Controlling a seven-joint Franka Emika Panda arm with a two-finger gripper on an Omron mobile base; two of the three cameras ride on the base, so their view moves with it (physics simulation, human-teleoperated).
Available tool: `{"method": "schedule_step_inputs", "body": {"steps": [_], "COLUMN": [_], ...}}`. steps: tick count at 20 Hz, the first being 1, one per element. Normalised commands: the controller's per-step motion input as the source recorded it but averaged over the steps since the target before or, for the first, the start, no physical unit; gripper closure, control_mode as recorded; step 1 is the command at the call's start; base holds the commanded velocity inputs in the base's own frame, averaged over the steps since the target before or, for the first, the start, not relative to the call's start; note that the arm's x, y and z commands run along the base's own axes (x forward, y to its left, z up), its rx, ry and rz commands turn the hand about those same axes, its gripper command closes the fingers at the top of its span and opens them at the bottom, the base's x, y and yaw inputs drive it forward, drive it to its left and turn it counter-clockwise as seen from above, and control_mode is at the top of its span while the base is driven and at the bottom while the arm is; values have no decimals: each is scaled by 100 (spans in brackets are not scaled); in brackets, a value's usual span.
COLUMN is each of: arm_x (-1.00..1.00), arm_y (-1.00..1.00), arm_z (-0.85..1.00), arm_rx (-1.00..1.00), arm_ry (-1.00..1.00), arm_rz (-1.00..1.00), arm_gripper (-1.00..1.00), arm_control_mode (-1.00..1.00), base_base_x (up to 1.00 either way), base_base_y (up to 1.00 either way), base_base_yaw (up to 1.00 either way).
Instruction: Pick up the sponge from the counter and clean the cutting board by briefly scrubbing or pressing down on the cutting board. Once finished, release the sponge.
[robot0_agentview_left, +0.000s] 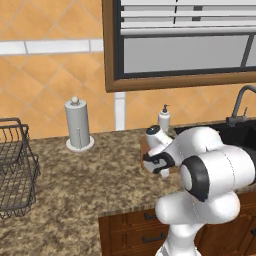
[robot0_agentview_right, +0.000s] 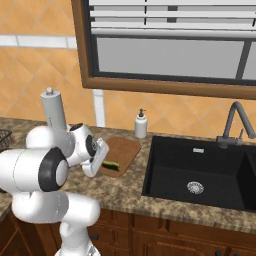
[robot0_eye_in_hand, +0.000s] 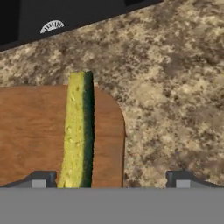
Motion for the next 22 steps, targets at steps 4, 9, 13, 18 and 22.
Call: {"method": "schedule_step_inputs", "body": {"steps": [4,9,13,18,22], "arm_x": [-6,-23,-94,-100,-100], "arm_y": [89,64,6,-44,-85], "arm_z": [53,96,83,27,-8], "arm_rx": [0,0,-1,0,1], "arm_ry": [-12,-17,8,7,-9], "arm_rz": [12,11,3,3,8], "arm_gripper": [-100,-100,-100,-100,-100], "arm_control_mode": [-100,-100,-100,-100,-100], "base_base_x": [0,0,0,0,0], "base_base_y": [0,0,0,0,0], "base_base_yaw": [0,0,0,0,0]}}
